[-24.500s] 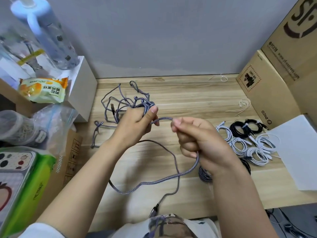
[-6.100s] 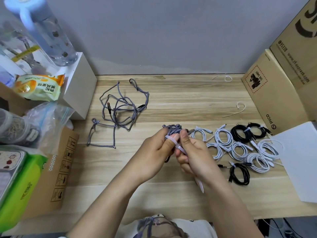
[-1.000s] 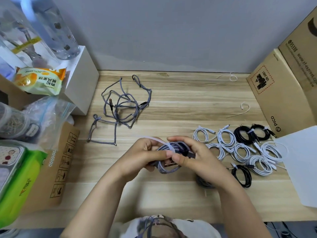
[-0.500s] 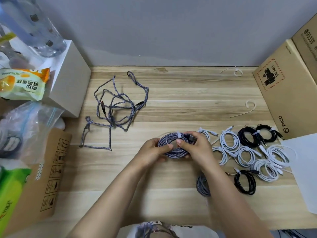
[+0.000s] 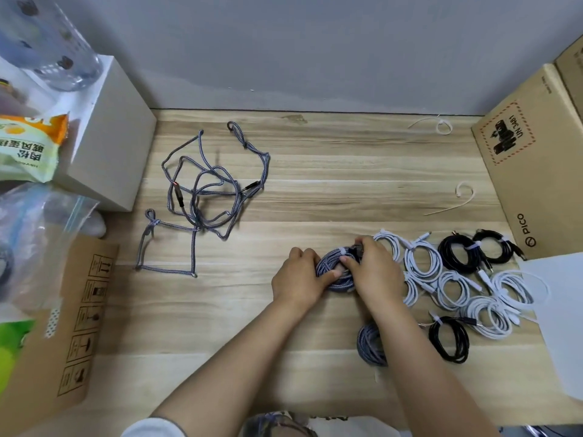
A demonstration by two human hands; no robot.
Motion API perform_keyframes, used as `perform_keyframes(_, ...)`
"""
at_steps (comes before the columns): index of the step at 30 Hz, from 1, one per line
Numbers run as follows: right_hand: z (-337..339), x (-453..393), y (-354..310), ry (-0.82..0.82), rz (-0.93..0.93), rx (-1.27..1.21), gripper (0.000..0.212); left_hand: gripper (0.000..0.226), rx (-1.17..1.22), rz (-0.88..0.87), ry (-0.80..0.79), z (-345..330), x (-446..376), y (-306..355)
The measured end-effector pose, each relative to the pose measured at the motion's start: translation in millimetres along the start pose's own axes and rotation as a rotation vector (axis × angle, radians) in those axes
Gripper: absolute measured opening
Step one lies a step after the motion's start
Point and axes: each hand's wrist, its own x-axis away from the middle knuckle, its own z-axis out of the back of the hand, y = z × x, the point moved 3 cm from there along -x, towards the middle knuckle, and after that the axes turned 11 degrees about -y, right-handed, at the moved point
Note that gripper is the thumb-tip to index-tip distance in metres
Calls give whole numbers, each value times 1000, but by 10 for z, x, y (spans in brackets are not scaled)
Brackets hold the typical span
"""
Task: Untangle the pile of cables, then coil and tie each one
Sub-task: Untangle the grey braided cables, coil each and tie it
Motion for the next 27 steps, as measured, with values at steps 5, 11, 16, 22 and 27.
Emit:
perform_keyframes(5,79,55,-86,-25,5,148,46,44,131,-89,22,67,47,-89)
perform_keyframes(11,286,314,-250,93,71,201,42,23,376,-143,431,628,284,-688)
perform_keyframes(16,204,464,-747,154,364,61,32,22,437,-90,708,1172,446,-1104)
perform_keyframes(22,-143,508,-1231,-70,540,2,32,41,403,-20,784,1693,343,-1179)
perform_keyframes(27,-257,543,-1441,-128,605,-78,32,24,434,-42,359,1744,79,-1165)
